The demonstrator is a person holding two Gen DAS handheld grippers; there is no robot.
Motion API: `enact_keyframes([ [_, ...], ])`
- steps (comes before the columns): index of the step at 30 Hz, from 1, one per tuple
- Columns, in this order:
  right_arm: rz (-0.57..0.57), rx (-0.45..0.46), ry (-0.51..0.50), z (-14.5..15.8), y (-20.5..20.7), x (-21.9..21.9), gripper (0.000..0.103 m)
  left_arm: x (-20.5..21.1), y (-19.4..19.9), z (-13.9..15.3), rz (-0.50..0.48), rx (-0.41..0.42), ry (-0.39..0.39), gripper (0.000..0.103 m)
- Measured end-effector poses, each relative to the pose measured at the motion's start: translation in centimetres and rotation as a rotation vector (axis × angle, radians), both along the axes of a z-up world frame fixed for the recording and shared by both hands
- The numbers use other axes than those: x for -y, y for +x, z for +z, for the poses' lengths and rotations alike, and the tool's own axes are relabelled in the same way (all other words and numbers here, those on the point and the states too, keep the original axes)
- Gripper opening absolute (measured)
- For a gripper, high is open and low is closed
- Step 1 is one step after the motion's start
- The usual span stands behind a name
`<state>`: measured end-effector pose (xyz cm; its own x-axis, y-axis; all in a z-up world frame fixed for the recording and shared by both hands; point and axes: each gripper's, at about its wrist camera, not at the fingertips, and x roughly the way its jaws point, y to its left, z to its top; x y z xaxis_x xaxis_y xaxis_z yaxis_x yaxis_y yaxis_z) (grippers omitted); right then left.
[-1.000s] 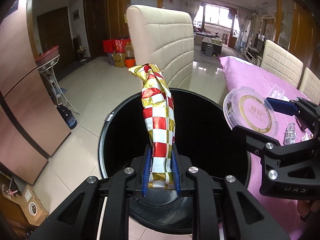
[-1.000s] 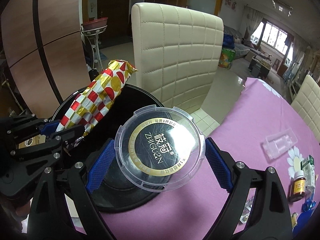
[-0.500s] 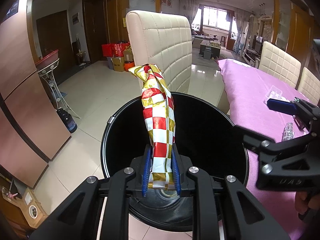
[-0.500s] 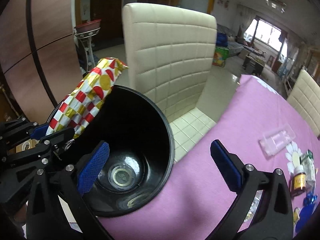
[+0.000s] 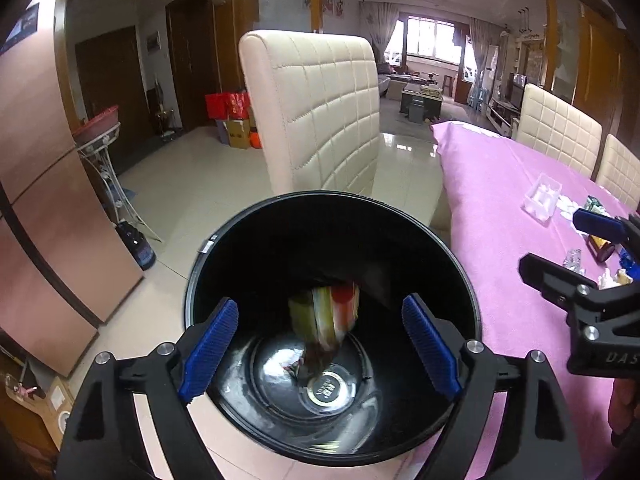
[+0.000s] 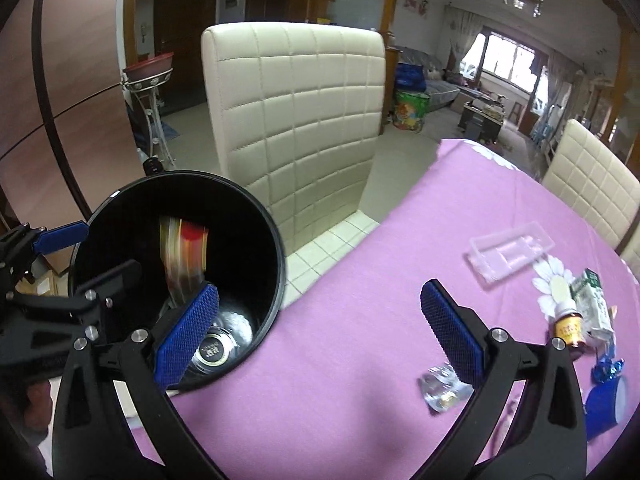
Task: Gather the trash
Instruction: 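Return the left tool to the table and grasp the white tissue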
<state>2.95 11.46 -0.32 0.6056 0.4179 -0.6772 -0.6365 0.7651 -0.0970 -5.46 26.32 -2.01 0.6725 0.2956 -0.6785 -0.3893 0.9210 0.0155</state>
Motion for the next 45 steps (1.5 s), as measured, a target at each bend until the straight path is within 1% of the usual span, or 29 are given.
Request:
enact_keyframes([
  [4,-0.061,0.011,-0.010,0.0,0.6,2.9,0.099,1.4,0.6,0.1,-0.035,-0.003,0.016,0.082],
  [8,-0.122,-0.013,-0.006,-0.4,1.2,5.9,0.100,3.8,1.6,0.0,-0.096,-0.011,0.024,0.082],
  [12,-0.181,-0.006,-0.006,-0.6,1.4,8.8,0.099,7.3,2.7,0.1,-0.173,-0.011,0.046,0.082],
  [14,-0.197,-0.002,0.014,-0.3,1.4,10.2,0.100,8.8,3.2,0.4,-0.198,-0.004,0.057,0.082],
  [18,-0.252,0.012,0.026,0.5,1.2,13.1,0.100,11.6,4.3,0.9,-0.256,-0.001,0.052,0.082],
  [25,-0.343,-0.018,0.048,0.2,1.5,17.9,0.100,15.8,6.0,1.1,-0.344,-0.013,0.067,0.082],
  [38,-0.444,-0.055,0.038,-1.7,1.2,23.5,0.100,20.5,7.9,0.0,-0.421,-0.041,0.062,0.082],
  [43,-0.482,-0.085,0.021,-2.9,1.1,25.4,0.100,21.8,7.7,-0.4,-0.457,-0.042,0.040,0.082],
  [45,-0.494,-0.100,0.025,-3.3,1.2,26.0,0.100,22.5,7.7,-0.6,-0.473,-0.048,0.045,0.083],
])
